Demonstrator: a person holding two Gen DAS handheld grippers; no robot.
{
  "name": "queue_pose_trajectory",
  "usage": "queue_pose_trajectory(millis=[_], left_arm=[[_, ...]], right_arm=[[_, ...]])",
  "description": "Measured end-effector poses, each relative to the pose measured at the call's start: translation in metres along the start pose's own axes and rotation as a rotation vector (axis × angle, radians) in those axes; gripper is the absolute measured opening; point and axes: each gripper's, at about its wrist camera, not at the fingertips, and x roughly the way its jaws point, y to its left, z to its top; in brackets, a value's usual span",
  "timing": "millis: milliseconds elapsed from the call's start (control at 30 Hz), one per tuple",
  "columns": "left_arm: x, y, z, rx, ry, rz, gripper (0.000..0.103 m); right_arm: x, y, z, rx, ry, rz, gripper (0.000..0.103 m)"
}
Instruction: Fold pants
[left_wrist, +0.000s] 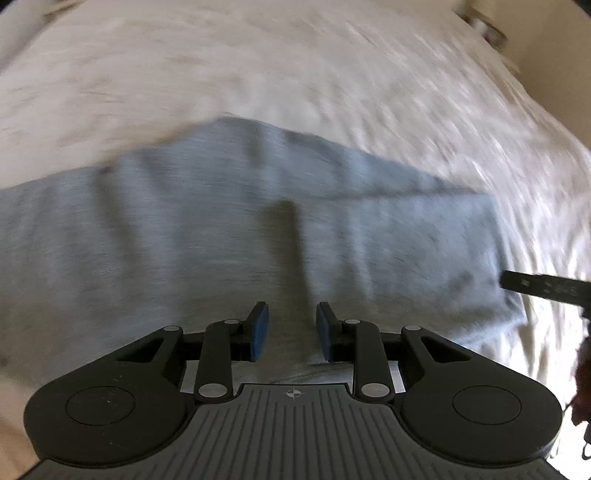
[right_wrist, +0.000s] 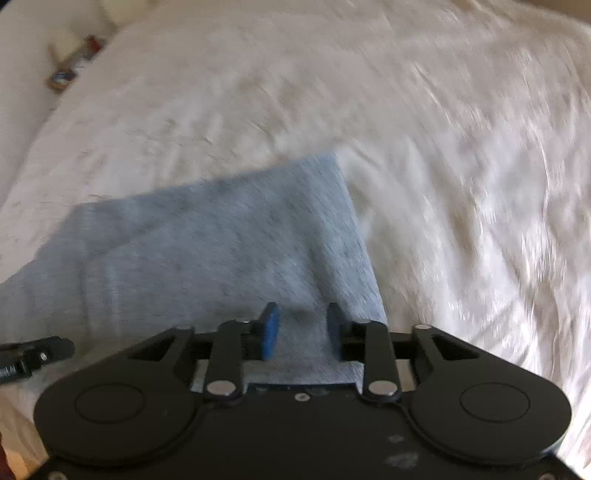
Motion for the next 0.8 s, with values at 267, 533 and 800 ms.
queue_pose_trajectory(millis=[267,533,800], left_arm=[[-0.026,0.056,0.005,-0.108,-0.062,0.129,0.029],[-0.005,0.115,-0.002,-0.080,0.021,0.172,0.029],[0.007,0.147,-0.017,-0.090,0.066,0.045,0.030]], right_arm=[[-0.031,0.043,0.005,-0.133,-0.094,0.152,0.046],[-0.017,0.117,0.008,-0.167,-0.063,0.303,0.030],[0.024,0.205,0.025,-0.257,-0.023,0.288,0.030]])
